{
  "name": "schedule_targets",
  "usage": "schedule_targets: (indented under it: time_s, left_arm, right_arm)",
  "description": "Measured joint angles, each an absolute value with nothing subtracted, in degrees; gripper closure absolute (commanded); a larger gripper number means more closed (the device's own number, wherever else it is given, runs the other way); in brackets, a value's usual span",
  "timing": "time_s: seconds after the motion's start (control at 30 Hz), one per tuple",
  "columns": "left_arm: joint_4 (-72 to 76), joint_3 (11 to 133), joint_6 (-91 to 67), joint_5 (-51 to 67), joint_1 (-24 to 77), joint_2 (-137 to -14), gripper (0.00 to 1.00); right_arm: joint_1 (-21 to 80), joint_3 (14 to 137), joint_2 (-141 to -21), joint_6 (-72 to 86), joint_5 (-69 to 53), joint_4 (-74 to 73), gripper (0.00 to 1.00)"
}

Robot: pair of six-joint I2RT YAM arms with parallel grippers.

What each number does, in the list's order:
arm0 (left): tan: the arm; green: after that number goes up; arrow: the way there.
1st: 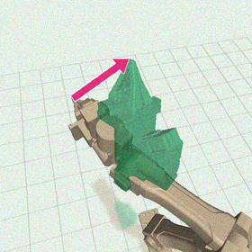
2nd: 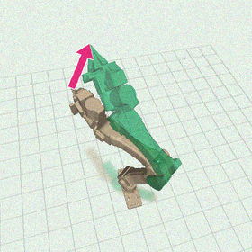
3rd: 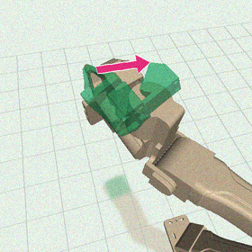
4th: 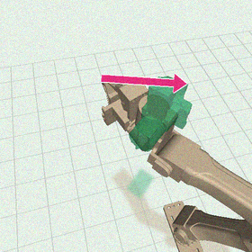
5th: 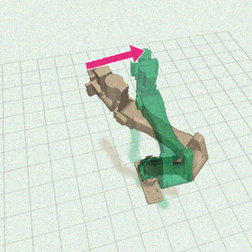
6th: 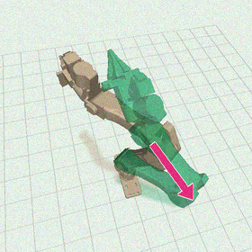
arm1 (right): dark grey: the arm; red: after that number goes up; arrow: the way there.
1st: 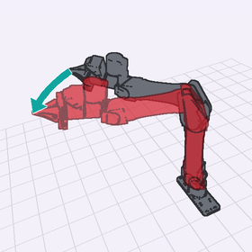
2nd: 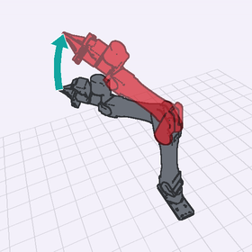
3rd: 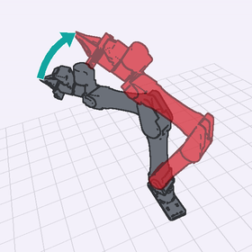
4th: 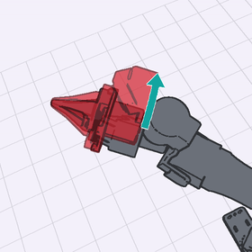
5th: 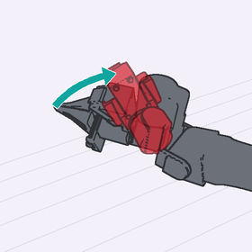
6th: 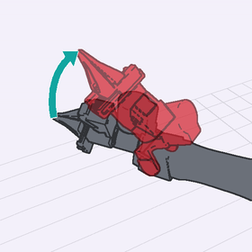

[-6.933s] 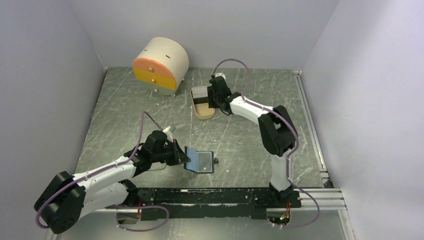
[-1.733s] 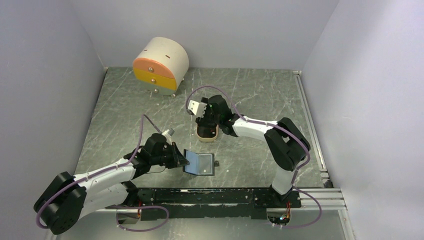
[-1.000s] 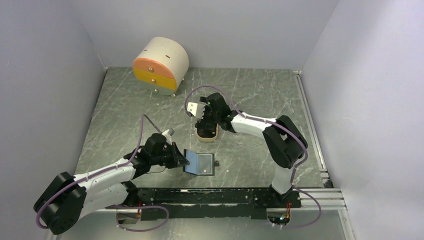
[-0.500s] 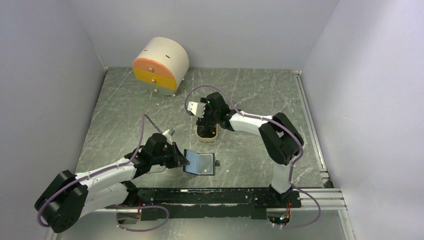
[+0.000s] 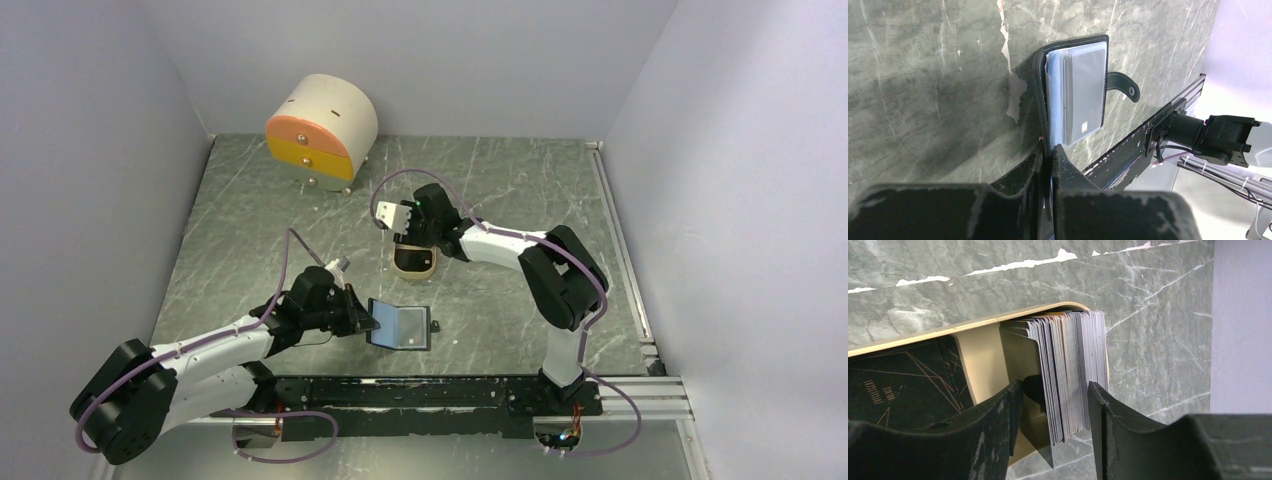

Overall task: Put the credit cards into the card holder
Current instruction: Pick up the credit card from the storage box.

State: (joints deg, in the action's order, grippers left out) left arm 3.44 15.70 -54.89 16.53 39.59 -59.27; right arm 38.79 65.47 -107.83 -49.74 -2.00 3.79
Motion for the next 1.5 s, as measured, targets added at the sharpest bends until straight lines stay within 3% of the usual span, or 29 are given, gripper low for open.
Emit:
schedule_targets:
  time_s: [0.43,0.9,1.07,1.3,1.5]
  left_arm:
    - [3.62,15.68,-54.89,16.67,39.59,-59.27,0.91]
    - [3.92,15.68,-54.89,16.78,39.59,-59.27,0.91]
    - [4.47,15.68,-54.89,16.8,39.59,-59.29,0.91]
    - [4.47,15.68,-54.89,16.8,39.59,-59.42,0.91]
    - [4.43,15.81,-54.87,16.8,39.59,-60.05,0.91]
  right_arm:
    - [38.63,66.28,-107.72,-49.74,-2.44,2.35,0.68]
    - [38.52,66.63,-105.8,-49.78,-2.55,1.23,0.62]
    - [38.11,67.31,-105.78,-49.95,-2.5,1.32,0.78]
    - [37.91,67.9,-105.51,-50.17,-3.36,0.49,0.93]
    - [37.82,68.38,-104.51,-49.71,-5.85,-3.01,1.0]
